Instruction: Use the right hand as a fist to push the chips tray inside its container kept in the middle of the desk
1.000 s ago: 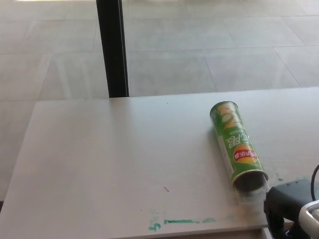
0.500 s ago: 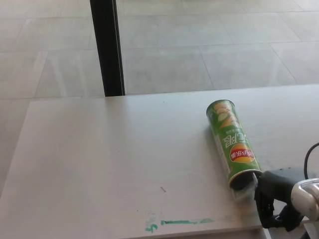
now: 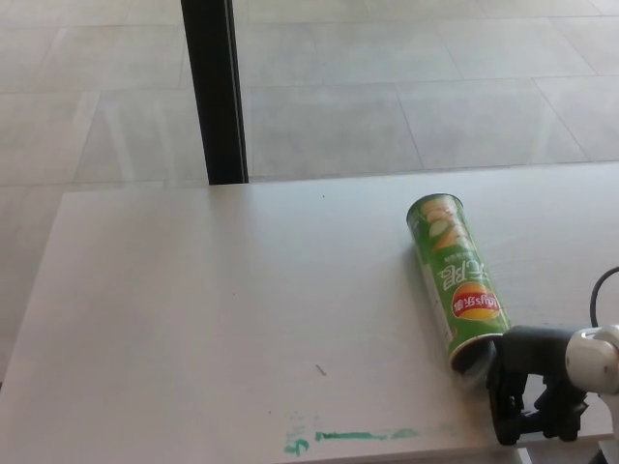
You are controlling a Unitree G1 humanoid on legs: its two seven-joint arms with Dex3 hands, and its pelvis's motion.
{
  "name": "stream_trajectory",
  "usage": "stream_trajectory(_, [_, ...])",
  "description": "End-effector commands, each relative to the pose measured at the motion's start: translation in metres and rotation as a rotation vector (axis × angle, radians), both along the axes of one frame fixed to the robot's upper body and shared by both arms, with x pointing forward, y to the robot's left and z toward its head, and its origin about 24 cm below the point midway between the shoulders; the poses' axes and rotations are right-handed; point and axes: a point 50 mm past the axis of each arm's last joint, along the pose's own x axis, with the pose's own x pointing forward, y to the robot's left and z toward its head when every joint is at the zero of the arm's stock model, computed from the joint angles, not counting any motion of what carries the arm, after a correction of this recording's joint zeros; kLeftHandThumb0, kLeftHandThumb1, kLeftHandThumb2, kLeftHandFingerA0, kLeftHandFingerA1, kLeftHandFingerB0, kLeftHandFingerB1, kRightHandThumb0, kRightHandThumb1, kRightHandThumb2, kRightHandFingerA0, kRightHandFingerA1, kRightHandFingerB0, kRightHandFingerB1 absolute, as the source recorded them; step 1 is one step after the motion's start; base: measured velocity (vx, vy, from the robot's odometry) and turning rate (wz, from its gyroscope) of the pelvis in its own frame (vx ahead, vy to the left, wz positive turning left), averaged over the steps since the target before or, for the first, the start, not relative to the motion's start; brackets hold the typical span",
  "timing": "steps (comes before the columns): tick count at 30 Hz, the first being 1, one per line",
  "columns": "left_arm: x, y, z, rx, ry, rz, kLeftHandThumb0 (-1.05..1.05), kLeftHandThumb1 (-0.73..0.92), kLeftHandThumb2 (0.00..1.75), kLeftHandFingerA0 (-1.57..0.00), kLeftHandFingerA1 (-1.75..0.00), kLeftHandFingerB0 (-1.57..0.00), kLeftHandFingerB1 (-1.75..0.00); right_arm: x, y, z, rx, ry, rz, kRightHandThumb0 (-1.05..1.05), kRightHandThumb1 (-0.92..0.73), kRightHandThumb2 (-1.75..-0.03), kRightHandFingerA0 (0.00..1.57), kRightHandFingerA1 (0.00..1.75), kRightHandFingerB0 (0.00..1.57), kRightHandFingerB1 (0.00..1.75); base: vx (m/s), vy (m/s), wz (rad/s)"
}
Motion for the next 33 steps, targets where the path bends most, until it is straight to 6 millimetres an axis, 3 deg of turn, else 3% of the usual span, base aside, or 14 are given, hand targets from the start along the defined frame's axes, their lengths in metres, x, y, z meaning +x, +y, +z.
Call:
stream_trajectory(1, [-0.002,0.003,0.004,0.020,0.006,-0.018,-0.73,0.63,1.36,-1.20,-1.43,-0.14,-0.82,0.000,0.000,-0.007,0.032,0.043,-0.010,-0.47,-0.75,-0.61,0.96,0.89,0.57,0.53,0.00,0.000,0.00])
stream_trajectory(7, [0.000,0.005,0.005,0.007,-0.019,-0.016,-0.79,0.62,1.38,-1.27,-1.51,-0.13,-0.84,-0.003,-0.001,-0.008,-0.003,0.039,-0.007,-0.45,-0.59,-0.99,0.84,0.84,0.48,0.62,0.00,0.000,0.00])
stream_trajectory(8, [0.000,0.004,0.005,0.012,-0.020,-0.007,-0.71,0.59,1.34,-1.34,-1.51,-0.31,-0.92,-0.003,-0.002,-0.008,0.004,0.039,-0.012,-0.47,-0.75,-0.61,0.93,0.84,0.59,0.53,0.00,0.000,0.00])
stream_trajectory(12, [-0.001,0.004,0.004,0.006,-0.025,0.023,-0.71,0.59,1.33,-1.37,-1.52,-0.37,-0.95,-0.013,-0.006,-0.007,0.009,0.047,-0.009,-0.46,-0.74,-0.61,1.00,1.05,0.79,0.70,0.00,0.000,0.00])
stream_trajectory(13, [-0.001,0.004,0.004,0.007,-0.018,0.016,-1.05,0.90,0.93,-0.74,-1.72,-0.35,-1.35,-0.018,-0.008,-0.006,0.007,0.057,-0.006,-0.46,-0.74,-0.61,0.97,1.07,0.79,0.71,0.00,0.000,0.00])
stream_trajectory(14, [-0.001,0.004,0.004,0.007,-0.018,0.016,-1.05,0.90,0.93,-0.74,-1.72,-0.35,-1.35,-0.018,-0.008,-0.006,0.007,0.057,-0.006,-0.46,-0.74,-0.61,0.97,1.07,0.79,0.71,0.00,0.000,0.00])
stream_trajectory(15, [0.000,0.004,0.004,0.008,-0.013,0.000,-0.71,0.58,1.33,-1.21,-1.44,-0.11,-0.80,-0.025,-0.008,-0.001,0.012,0.069,0.011,-0.51,-0.74,-0.61,0.94,1.07,0.78,0.74,0.00,0.000,0.00])
stream_trajectory(17, [0.002,0.005,0.005,0.012,-0.017,0.001,-0.73,0.62,1.37,-1.22,-1.46,-0.09,-0.80,-0.033,-0.007,0.006,0.026,0.078,0.034,-0.50,-0.73,-0.61,0.92,1.07,0.76,0.77,0.00,0.000,0.00])
stream_trajectory(18, [0.002,0.005,0.005,0.016,-0.016,-0.004,-0.81,0.69,1.43,-1.42,-1.60,-0.55,-1.10,-0.038,-0.006,0.011,0.034,0.093,0.045,-0.48,-0.73,-0.61,0.85,1.08,0.73,0.75,0.00,0.000,0.00])
stream_trajectory(27, [0.001,0.006,0.006,0.015,-0.028,0.004,-1.05,0.71,1.34,-0.91,-1.38,-0.45,-1.05,-0.092,0.009,0.077,0.190,0.164,0.187,-0.50,-0.72,-0.60,0.81,1.14,0.72,0.72,0.00,0.000,0.00])
stream_trajectory(28, [0.001,0.006,0.006,0.014,-0.026,0.008,-1.05,0.92,0.88,-0.75,-1.64,-0.36,-1.24,-0.096,0.009,0.085,0.211,0.153,0.204,-0.49,-0.71,-0.60,0.82,1.15,0.73,0.74,0.00,0.000,0.00])
stream_trajectory(29, [0.002,0.006,0.007,0.022,-0.004,-0.019,-1.05,0.71,1.33,-0.87,-1.34,-0.50,-1.07,-0.101,0.009,0.101,0.248,0.120,0.237,-0.51,-0.72,-0.60,0.82,1.07,0.70,0.73,0.00,0.000,0.00])
stream_trajectory(32, [0.002,0.006,0.006,0.015,-0.015,-0.014,-0.69,0.60,1.35,-1.27,-1.46,-0.23,-0.86,-0.105,0.007,0.118,0.283,0.085,0.247,-0.50,-0.57,-0.97,0.79,0.96,0.65,0.77,0.00,0.000,0.00])
stream_trajectory(33, [0.002,0.006,0.006,0.011,-0.017,-0.008,-0.77,0.64,1.39,-1.24,-1.48,-0.19,-0.87,-0.106,0.006,0.133,0.324,0.016,0.266,-0.47,-0.70,-0.60,0.85,1.03,0.68,0.70,0.00,0.000,0.00])
